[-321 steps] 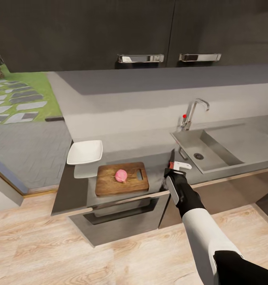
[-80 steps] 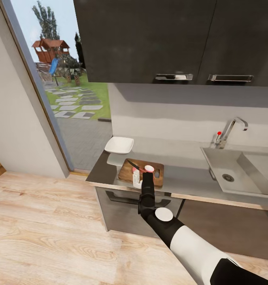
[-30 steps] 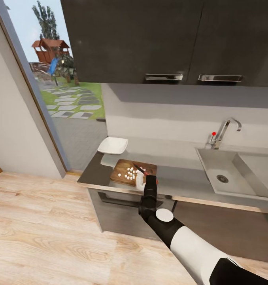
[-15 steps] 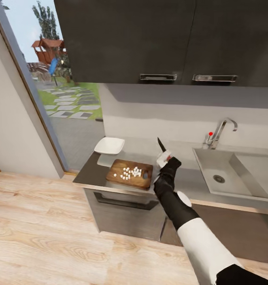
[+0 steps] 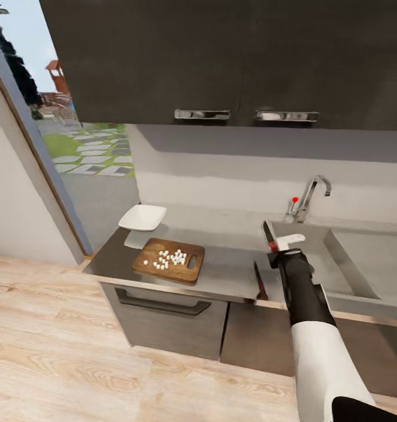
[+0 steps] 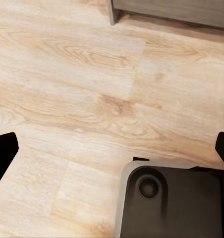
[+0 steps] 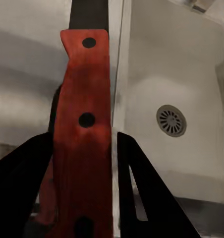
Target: In the kitchen, take the Vidalia onion out of the sink, dice it on the chopping board with the paring knife, put the diced onion into the bowl on the countertop, then place both the paring knife and the chopping board into the sink.
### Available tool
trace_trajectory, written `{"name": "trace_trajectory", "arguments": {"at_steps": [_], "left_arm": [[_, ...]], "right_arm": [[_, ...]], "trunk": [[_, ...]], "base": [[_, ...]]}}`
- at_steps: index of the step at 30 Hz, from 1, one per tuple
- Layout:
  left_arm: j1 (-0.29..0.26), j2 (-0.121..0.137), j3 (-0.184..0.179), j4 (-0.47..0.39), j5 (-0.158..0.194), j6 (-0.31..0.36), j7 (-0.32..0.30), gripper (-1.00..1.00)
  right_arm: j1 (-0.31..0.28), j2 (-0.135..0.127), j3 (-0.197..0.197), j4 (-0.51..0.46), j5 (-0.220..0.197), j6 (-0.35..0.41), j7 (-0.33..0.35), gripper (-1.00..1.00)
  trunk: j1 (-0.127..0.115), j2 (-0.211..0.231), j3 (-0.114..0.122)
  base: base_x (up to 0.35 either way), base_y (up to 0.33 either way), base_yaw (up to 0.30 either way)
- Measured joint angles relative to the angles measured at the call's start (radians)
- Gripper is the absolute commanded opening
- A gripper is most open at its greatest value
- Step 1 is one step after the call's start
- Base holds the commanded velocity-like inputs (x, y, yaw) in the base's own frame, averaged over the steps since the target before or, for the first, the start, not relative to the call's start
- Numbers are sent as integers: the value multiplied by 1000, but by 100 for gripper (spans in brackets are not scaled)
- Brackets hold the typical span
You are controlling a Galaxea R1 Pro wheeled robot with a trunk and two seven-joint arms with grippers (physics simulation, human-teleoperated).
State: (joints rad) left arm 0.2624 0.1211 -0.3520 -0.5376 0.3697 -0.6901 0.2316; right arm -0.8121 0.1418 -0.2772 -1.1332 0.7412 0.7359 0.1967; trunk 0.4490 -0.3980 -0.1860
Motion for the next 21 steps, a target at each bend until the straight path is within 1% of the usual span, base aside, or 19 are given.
{"name": "trace_trajectory", "arguments": {"at_steps": [3, 5, 8, 10, 11, 13, 15, 17, 21], "left_arm": [[0, 0, 0, 0, 0, 0, 0, 100], [0, 0, 0, 0, 0, 0, 0, 100], [0, 0, 0, 0, 0, 0, 0, 100], [0, 0, 0, 0, 0, 0, 0, 100], [0, 0, 0, 0, 0, 0, 0, 100], [0, 0, 0, 0, 0, 0, 0, 100], [0, 0, 0, 0, 0, 0, 0, 100], [0, 1, 1, -2, 0, -1, 0, 100], [0, 2, 1, -3, 0, -2, 0, 100]], "right_arm": [[0, -10, -1, 0, -44, 1, 11, -100], [0, -13, -1, 0, -55, 1, 12, -100], [0, -16, -5, 1, -60, 0, 10, -100], [0, -16, -46, 1, -60, 0, 8, -100], [0, -15, -76, 1, -59, 0, 4, -100], [0, -13, -109, 1, -60, 1, -2, -100], [0, -11, -122, 7, -63, 1, -4, -100], [0, -9, -125, 20, -64, 2, -4, -100], [0, -11, -126, 110, -66, 1, -3, -100]], "trunk": [[0, 0, 0], [0, 0, 0], [0, 0, 0], [0, 0, 0], [0, 0, 0], [0, 0, 0], [0, 0, 0], [0, 0, 0], [0, 0, 2]], "base": [[204, -237, 0], [208, -237, 0], [213, -237, 0], [214, -237, 0], [214, -237, 0], [214, -237, 0], [214, -236, 0], [193, -205, -96], [55, -58, -173]]}}
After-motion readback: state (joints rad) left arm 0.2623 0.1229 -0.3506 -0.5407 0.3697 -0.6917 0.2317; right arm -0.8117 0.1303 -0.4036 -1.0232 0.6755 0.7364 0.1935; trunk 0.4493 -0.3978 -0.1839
